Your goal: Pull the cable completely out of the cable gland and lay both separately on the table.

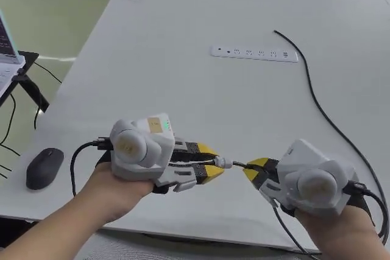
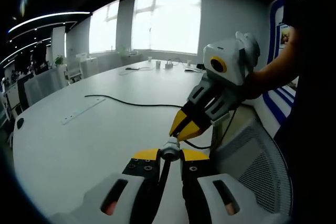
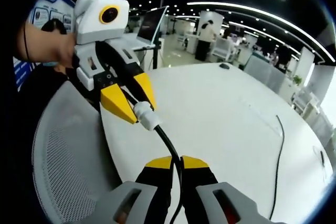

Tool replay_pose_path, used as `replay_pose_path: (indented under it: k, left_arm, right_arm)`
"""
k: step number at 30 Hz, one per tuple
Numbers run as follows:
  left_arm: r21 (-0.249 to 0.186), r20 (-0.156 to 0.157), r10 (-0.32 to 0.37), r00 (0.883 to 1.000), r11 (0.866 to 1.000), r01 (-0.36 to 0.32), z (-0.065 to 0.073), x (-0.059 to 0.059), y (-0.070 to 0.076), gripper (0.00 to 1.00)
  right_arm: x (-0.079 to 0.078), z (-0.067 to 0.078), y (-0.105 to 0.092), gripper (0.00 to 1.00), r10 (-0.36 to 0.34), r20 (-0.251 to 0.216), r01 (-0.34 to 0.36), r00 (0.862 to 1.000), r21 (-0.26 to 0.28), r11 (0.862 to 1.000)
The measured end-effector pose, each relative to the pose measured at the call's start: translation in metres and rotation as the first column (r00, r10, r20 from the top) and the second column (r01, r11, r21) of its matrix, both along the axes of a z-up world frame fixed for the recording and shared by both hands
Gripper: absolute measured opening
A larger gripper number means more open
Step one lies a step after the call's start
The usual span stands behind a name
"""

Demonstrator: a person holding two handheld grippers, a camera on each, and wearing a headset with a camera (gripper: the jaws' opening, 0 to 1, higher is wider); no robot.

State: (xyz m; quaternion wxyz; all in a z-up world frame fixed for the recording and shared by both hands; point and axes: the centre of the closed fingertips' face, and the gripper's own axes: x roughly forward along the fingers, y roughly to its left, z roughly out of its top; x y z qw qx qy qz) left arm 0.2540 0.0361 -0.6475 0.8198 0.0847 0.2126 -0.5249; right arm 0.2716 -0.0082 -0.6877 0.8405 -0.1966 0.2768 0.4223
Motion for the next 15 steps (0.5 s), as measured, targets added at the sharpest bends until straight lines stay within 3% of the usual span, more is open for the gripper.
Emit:
replay_pose_path:
  k: [9, 12, 15]
  left_arm:
    - [0.001, 0.003, 0.0, 1.0, 1.0, 0.0, -0.002, -0.003, 0.0, 0.15]
    - [0.001, 0.002, 0.001, 1.0, 1.0, -0.001, -0.003, -0.003, 0.0, 0.15]
    - [0.002, 0.003, 0.0, 1.0, 1.0, 0.0, -0.004, -0.004, 0.001, 0.15]
  right_arm:
    - [-0.003, -0.013, -0.014, 0.0, -0.089, -0.09, 0.092, 0.992, 0.031, 0.995]
    - [-0.003, -0.018, -0.018, 0.0, -0.128, -0.131, 0.133, 0.983, 0.037, 0.99]
    - [-0.005, -0.024, -0.022, 0.0, -0.186, -0.209, 0.201, 0.96, 0.05, 0.978]
